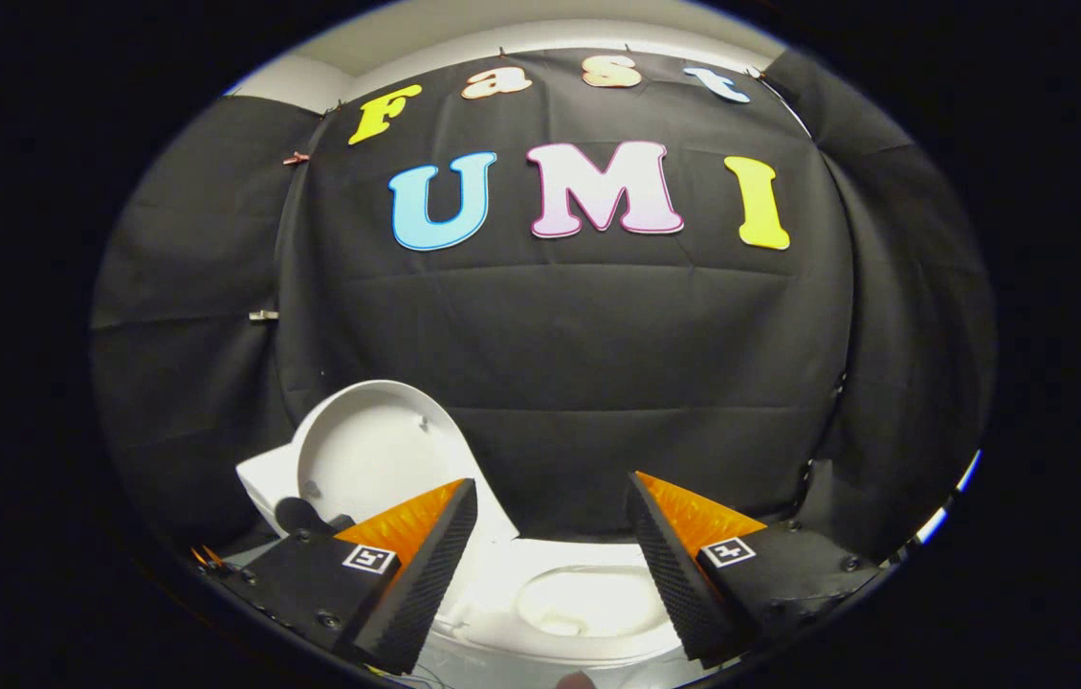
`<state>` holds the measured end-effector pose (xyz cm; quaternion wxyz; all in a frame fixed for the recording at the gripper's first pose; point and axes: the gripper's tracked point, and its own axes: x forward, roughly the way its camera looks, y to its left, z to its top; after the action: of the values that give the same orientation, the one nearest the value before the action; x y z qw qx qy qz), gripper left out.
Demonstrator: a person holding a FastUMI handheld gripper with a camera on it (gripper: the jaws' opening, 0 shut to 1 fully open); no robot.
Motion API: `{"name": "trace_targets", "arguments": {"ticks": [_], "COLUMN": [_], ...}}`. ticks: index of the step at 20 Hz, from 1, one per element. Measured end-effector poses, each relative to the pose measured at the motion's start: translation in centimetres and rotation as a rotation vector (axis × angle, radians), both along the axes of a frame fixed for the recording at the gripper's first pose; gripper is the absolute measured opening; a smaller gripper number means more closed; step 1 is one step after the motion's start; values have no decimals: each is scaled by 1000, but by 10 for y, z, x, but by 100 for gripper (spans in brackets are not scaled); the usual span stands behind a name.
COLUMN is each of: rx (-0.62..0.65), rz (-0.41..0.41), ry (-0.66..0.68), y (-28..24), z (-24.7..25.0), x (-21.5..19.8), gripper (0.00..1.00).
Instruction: Open the toilet lid.
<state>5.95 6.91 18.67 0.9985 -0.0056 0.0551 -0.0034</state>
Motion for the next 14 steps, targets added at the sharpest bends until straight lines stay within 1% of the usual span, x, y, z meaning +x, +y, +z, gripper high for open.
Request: {"name": "trace_targets", "arguments": {"ticks": [3,7,9,14], "rx": [-6,29,2,18], "rz": [-12,-20,-33,-47], "ry": [-12,-9,-1,-1], "y": [-10,-19,-28,-39], "z": [-10,-26,-31,-35], "x": [-4,-8,-8,-9], "gripper": [99,99,100,100]}}
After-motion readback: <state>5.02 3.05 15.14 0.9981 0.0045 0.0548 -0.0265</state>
